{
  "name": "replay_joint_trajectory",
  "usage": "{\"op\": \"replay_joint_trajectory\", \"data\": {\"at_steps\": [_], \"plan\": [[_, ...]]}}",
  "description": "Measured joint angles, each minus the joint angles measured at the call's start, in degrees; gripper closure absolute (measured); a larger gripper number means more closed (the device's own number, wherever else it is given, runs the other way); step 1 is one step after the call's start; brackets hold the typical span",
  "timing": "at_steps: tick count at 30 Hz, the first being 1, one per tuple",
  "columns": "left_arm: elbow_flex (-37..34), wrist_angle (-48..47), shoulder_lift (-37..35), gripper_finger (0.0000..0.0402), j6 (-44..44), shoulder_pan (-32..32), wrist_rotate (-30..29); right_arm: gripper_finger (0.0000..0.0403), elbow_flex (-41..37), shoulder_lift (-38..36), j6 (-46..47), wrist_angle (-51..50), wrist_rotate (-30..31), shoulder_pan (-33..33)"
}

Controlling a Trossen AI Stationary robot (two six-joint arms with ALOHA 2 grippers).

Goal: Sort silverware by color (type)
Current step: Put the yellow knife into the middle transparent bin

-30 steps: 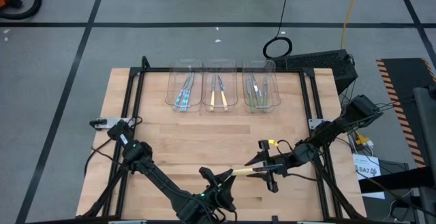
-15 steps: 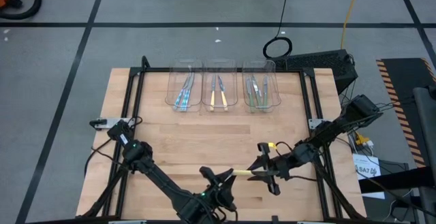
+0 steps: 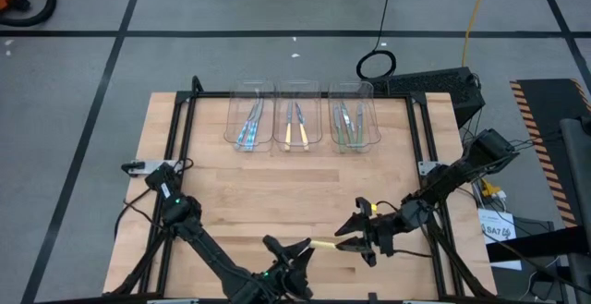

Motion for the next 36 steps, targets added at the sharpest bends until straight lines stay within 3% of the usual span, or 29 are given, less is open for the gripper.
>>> {"op": "replay_joint_trajectory", "data": {"at_steps": [8,14,20,25,31,36], "plan": [[0.0,0.7,0.0,0.0317,-1.0,0.8,2.7,0.0238,1.0,0.0,5.8,2.7,0.0,-0.4],[0.0,5.9,0.0,0.0317,3.4,1.5,3.3,0.0238,3.3,0.0,11.1,2.2,-0.2,-0.4],[0.0,7.0,0.0,0.0317,5.0,2.1,3.9,0.0238,4.2,0.0,12.3,2.2,-5.7,-0.4],[0.0,7.2,0.0,0.0317,5.4,2.6,4.0,0.0240,4.3,0.0,12.3,2.5,-5.9,-0.5],[0.0,7.4,0.0,0.0317,5.7,2.6,4.7,0.0270,4.3,0.0,12.3,2.2,-5.9,-0.5],[0.0,7.4,0.0,0.0317,5.5,2.6,5.1,0.0324,4.3,0.0,12.7,2.0,-5.8,-0.5]]}}
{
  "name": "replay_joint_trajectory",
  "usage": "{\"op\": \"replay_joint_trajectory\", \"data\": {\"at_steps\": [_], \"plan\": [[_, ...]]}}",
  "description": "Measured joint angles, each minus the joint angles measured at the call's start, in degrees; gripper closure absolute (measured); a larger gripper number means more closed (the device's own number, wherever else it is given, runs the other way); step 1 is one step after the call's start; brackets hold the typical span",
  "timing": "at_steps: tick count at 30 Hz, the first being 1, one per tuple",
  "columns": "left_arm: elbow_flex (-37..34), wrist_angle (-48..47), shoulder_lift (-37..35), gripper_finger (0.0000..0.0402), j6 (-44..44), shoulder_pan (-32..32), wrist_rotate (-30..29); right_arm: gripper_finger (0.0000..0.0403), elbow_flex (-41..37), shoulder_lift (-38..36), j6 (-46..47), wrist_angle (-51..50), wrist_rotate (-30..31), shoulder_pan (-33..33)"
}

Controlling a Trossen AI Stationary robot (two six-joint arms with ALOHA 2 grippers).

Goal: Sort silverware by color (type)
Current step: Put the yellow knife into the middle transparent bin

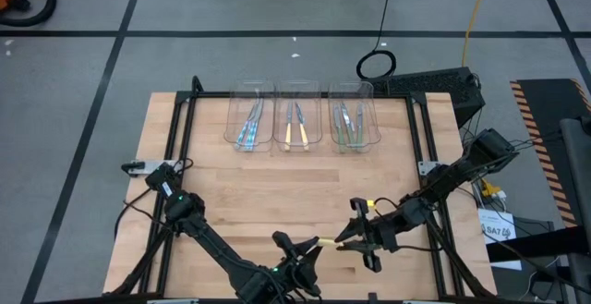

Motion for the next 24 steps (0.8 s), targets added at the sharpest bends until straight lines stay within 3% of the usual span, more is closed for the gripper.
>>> {"op": "replay_joint_trajectory", "data": {"at_steps": [4,11,14,19,24], "plan": [[0.0,-0.1,0.0,0.0306,-1.1,0.1,1.1,0.0369,0.0,0.0,0.0,-0.9,0.1,0.0],[0.0,0.0,-0.1,0.0150,-2.9,0.3,0.4,0.0369,0.0,0.0,-0.3,-1.4,4.9,0.0],[0.0,0.0,-0.1,0.0105,-1.7,-0.3,1.0,0.0369,0.0,-0.4,-1.8,-1.5,7.7,0.0],[0.0,-0.3,-0.1,0.0089,-0.1,-2.1,0.2,0.0369,0.0,-3.3,-5.2,-4.0,12.1,-0.1],[0.0,-3.4,-0.1,0.0110,-2.0,-4.1,-1.5,0.0369,0.0,-9.7,-7.0,-14.4,15.2,-0.6]]}}
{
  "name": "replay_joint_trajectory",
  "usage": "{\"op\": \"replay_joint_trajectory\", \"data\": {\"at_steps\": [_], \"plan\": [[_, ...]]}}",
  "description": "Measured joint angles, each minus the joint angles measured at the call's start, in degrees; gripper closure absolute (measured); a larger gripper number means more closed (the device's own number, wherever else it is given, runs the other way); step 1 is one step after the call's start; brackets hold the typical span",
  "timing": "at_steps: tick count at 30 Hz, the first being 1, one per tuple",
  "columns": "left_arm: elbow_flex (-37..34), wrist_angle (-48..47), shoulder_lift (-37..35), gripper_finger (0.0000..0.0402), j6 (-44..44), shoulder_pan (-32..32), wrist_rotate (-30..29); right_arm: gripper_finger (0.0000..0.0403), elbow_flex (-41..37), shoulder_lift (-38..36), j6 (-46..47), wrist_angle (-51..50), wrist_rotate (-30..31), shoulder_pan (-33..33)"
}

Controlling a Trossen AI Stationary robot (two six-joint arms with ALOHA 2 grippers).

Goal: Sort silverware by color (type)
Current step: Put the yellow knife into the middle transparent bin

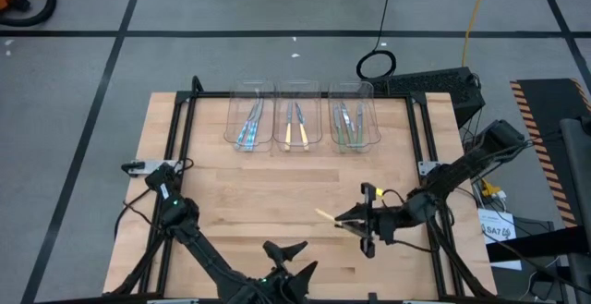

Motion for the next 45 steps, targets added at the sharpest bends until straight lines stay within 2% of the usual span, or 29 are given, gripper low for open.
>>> {"op": "replay_joint_trajectory", "data": {"at_steps": [5,11,17,19,21,25,27,34,38,45], "plan": [[0.0,-7.3,0.0,0.0139,-5.6,-0.3,-0.2,0.0369,0.0,-7.9,3.1,-12.8,0.0,-1.9],[0.0,-17.5,0.0,0.0167,-16.3,0.1,-0.2,0.0369,0.0,-14.8,10.1,-27.0,-0.3,-4.7],[0.0,-19.4,-0.1,0.0193,-25.8,0.3,0.3,0.0363,0.0,-15.2,18.1,-30.0,-3.4,-7.0],[0.0,-22.2,-0.9,0.0205,-34.8,1.0,4.3,0.0363,0.0,-14.7,20.1,-30.2,-3.6,-8.0],[0.1,-23.3,-1.8,0.0220,-37.9,2.3,7.7,0.0364,0.0,-14.3,21.5,-30.8,-3.6,-9.0],[0.0,-28.0,-1.8,0.0252,-39.0,4.0,9.2,0.0365,0.0,-13.4,23.6,-32.3,-3.6,-10.6],[0.0,-28.0,-1.8,0.0266,-36.4,5.0,11.0,0.0364,-0.1,-12.7,25.0,-32.2,-3.7,-11.3],[-0.2,-28.2,-2.2,0.0322,-28.4,12.9,24.9,0.0365,-0.1,-9.4,29.5,-24.4,-9.6,-17.0],[-0.2,-28.2,-2.0,0.0351,-27.0,15.0,26.3,0.0365,0.0,-7.6,30.7,-23.7,-12.5,-21.6],[-0.3,-28.2,-1.8,0.0395,-26.1,14.6,26.9,0.0365,0.0,-7.1,34.0,-22.7,-18.0,-29.7]]}}
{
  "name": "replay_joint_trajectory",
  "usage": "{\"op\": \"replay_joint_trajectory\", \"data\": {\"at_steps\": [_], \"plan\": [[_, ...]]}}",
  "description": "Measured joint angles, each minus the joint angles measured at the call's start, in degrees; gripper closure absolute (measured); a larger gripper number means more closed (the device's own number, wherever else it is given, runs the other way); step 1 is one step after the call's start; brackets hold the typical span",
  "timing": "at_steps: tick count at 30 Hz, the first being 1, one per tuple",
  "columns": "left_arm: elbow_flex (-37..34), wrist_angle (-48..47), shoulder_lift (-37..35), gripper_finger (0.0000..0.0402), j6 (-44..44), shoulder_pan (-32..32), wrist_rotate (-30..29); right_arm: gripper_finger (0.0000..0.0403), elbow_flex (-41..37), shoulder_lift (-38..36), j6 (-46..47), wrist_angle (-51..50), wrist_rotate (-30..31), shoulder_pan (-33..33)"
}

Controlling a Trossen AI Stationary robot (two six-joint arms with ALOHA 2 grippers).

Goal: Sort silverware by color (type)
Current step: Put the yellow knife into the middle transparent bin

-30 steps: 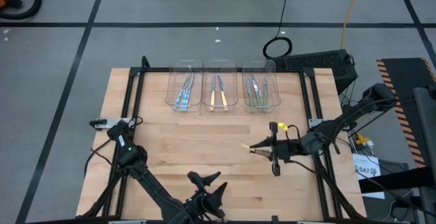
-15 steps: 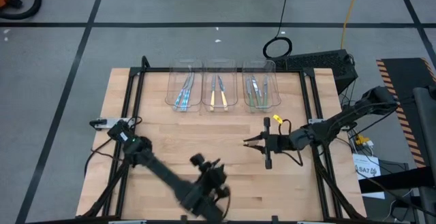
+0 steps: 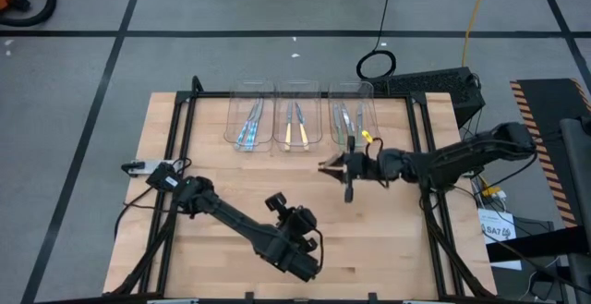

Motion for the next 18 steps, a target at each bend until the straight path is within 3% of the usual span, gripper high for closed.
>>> {"op": "replay_joint_trajectory", "data": {"at_steps": [13,18], "plan": [[0.0,0.3,1.9,0.0395,0.5,-2.8,-3.5,0.0362,0.1,0.6,7.2,3.8,-7.6,-15.3],[0.0,1.3,3.1,0.0395,0.9,-3.0,-4.0,0.0361,5.0,1.1,8.6,-1.8,-12.0,-20.4]]}}
